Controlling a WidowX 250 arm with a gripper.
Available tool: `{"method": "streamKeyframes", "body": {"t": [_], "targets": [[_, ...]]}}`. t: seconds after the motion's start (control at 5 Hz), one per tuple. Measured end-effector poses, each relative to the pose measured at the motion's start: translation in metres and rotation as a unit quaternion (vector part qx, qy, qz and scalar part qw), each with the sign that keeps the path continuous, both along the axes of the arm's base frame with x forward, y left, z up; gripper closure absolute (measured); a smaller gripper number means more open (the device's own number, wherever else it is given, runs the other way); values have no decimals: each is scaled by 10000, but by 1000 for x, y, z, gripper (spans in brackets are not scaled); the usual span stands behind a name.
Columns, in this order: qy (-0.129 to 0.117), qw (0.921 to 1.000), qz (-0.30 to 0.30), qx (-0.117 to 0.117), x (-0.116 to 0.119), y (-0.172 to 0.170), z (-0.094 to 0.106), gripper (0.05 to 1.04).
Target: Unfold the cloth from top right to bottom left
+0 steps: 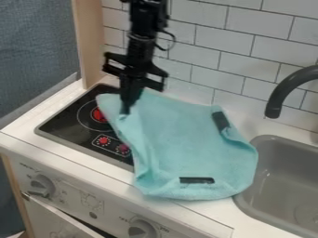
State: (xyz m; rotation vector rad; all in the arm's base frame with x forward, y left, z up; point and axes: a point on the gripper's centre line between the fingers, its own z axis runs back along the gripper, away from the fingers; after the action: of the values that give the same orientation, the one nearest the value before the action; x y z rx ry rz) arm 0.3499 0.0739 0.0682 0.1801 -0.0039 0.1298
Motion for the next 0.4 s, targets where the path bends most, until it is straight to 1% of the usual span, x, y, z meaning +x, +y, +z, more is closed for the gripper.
{"method": "streamKeyframes", "body": {"t": [0.2, 0.4], "targets": [[220, 9991, 346, 68, -22, 25, -7, 1033], [430, 9973, 500, 313, -34, 36, -11, 1033]]}}
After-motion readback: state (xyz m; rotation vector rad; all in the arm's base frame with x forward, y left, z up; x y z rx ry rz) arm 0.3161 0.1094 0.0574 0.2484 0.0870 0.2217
